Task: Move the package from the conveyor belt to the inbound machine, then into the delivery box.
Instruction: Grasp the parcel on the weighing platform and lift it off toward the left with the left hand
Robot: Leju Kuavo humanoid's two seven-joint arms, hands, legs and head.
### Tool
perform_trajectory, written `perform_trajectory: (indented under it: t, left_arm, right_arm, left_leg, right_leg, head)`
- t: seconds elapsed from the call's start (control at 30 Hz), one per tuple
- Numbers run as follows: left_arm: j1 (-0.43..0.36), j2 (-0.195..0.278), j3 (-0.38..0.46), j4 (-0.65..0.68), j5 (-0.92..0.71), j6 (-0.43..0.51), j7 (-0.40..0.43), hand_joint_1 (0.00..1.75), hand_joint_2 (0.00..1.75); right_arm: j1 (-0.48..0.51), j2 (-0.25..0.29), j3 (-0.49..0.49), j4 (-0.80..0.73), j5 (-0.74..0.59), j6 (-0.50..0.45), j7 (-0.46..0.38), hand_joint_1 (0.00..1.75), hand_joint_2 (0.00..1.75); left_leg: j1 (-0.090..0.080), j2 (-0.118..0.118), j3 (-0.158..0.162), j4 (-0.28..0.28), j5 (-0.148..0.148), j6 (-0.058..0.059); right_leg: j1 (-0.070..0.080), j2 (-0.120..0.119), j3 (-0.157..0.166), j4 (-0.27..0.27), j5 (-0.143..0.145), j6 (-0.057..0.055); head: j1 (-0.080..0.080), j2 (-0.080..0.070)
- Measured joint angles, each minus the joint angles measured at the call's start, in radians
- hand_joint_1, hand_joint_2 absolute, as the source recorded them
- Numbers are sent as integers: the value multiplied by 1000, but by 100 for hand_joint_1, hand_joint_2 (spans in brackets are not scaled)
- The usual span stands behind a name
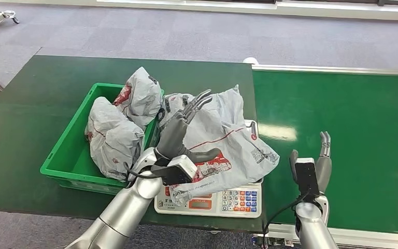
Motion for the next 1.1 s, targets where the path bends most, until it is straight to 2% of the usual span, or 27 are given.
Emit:
perform_trajectory:
  t: [0.07,0.2,0.57,0.63,0.7,0.8,0.87,0.9,0.93,1.0,1.03,1.07,1.1]
  left_arm:
    - [-22,0,-33,30,-19,-27,14,0,175]
    - [-62,-1,-96,119,-71,-150,71,0,175]
    - [-93,-6,-146,220,-88,-180,93,0,175]
    - [-108,-10,-154,255,-109,-221,142,0,175]
    - [-130,-17,-161,323,-139,-256,227,0,175]
    - [-155,-22,-162,432,-167,-254,352,0,175]
    - [-167,-22,-162,479,-175,-241,403,0,175]
    - [-172,-21,-162,494,-182,-231,422,14,175]
    - [-174,-21,-163,505,-192,-219,440,48,175]
    - [-175,-19,-165,516,-210,-191,468,136,175]
    - [-173,-17,-165,519,-216,-179,481,165,175]
    - [-171,-15,-165,520,-222,-169,495,175,175]
    - [-167,-11,-162,518,-232,-163,509,175,175]
  right_arm:
    - [-10,2,5,21,-1,-1,0,0,175]
    - [-29,5,19,55,1,-2,-1,0,175]
    - [-38,8,26,93,2,-3,-2,0,175]
    - [-39,8,26,97,-2,-6,-2,0,175]
    - [-40,8,26,101,-6,-13,-2,0,175]
    - [-42,8,26,108,-10,-21,-2,0,175]
    - [-43,8,26,111,-12,-20,-2,0,175]
    - [-43,8,26,112,-12,-19,-2,0,175]
    - [-43,8,26,113,-10,-18,-2,0,175]
    - [-42,8,25,113,-6,-11,-2,0,175]
    - [-40,8,24,112,-5,-6,-2,0,175]
    - [-37,8,24,110,-4,-1,-2,0,175]
    - [-33,8,23,106,-2,4,-2,0,175]
  left_leg:
    - [0,0,0,0,0,0]
    - [0,0,0,0,0,0]
    - [0,0,0,0,0,0]
    - [0,0,0,0,0,0]
    - [0,0,0,0,0,0]
    - [0,1,0,0,1,0]
    - [0,0,1,0,1,-1]
    - [0,0,1,0,1,-1]
    - [0,0,2,0,1,-1]
    - [0,1,3,-1,0,-1]
    - [0,2,3,-1,0,-1]
    - [0,4,2,-1,-1,-1]
    - [0,5,1,-2,-2,0]
  right_leg:
    - [0,0,0,0,0,0]
    - [0,0,0,0,0,0]
    - [0,0,-1,0,0,0]
    - [0,0,0,0,0,0]
    - [0,0,0,0,0,0]
    - [0,1,0,0,1,-1]
    - [0,0,1,0,1,-1]
    - [0,0,1,0,1,-1]
    - [0,0,2,0,1,-1]
    - [0,1,3,0,1,-1]
    - [0,1,3,0,1,-1]
    - [0,2,3,0,1,-2]
    - [1,3,4,0,2,-2]
  head:
    - [0,0]
    - [0,0]
    - [0,0]
    - [0,0]
    - [0,0]
    - [0,0]
    - [0,0]
    - [0,0]
    - [0,0]
    - [0,0]
    - [0,0]
    - [0,0]
    - [0,0]
